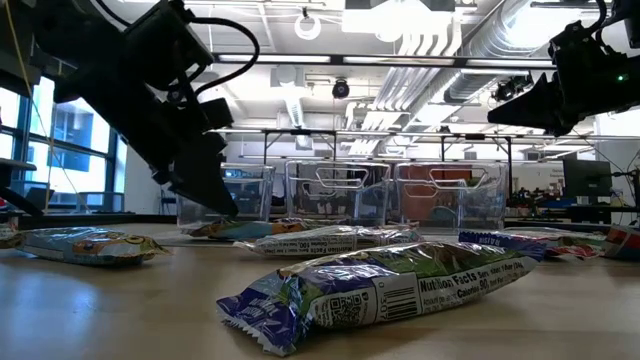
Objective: Pick and place Granola Bars by type
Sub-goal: Put the blue granola bar into the left transparent bin
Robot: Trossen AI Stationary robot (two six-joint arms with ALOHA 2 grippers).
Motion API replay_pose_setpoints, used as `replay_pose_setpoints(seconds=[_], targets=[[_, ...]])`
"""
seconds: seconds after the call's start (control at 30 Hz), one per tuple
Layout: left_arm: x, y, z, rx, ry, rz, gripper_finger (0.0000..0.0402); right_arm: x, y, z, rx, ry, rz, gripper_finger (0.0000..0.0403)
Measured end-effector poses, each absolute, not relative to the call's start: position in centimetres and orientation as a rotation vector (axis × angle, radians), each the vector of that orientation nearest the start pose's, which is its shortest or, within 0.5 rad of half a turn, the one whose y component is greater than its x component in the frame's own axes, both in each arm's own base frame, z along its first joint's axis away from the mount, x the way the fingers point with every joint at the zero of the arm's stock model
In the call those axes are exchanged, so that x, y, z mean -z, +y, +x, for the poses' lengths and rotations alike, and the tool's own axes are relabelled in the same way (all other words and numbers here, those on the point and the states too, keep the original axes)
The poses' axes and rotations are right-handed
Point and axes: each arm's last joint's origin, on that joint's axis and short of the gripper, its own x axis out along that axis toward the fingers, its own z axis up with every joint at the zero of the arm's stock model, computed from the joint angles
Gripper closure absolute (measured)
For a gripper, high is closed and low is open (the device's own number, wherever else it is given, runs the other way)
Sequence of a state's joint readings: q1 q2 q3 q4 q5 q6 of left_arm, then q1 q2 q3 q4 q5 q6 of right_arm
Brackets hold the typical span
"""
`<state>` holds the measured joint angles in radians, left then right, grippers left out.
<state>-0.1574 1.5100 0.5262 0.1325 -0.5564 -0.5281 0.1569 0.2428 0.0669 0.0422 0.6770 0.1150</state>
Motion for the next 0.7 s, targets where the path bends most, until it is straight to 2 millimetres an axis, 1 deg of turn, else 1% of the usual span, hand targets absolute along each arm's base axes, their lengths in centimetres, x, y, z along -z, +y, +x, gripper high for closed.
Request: replay_pose_setpoints(seconds=[0.13, 0.3, 0.43, 0.57, 0.7], targets=[[-12.0, -2.4, 25.0, -0.58, 0.697, -0.202, 0.0268, -17.1, -0.2, 10.7, 0.526, 0.094, 0.057, 0.0371], [-10.5, -2.5, 25.3, -0.596, 0.74, -0.223, 0.0268, -17.1, -0.2, 10.7, 0.526, 0.094, 0.056, 0.0371], [-9.9, -2.5, 25.3, -0.638, 0.739, -0.223, 0.0271, -17.1, -0.2, 10.7, 0.526, 0.094, 0.056, 0.0371], [-9.9, -2.5, 25.4, -0.645, 0.727, -0.219, 0.0295, -17.1, -0.2, 10.7, 0.526, 0.094, 0.057, 0.0371], [-10.0, -2.5, 25.6, -0.632, 0.71, -0.215, 0.034, -17.1, -0.2, 10.7, 0.526, 0.094, 0.057, 0.0371]])
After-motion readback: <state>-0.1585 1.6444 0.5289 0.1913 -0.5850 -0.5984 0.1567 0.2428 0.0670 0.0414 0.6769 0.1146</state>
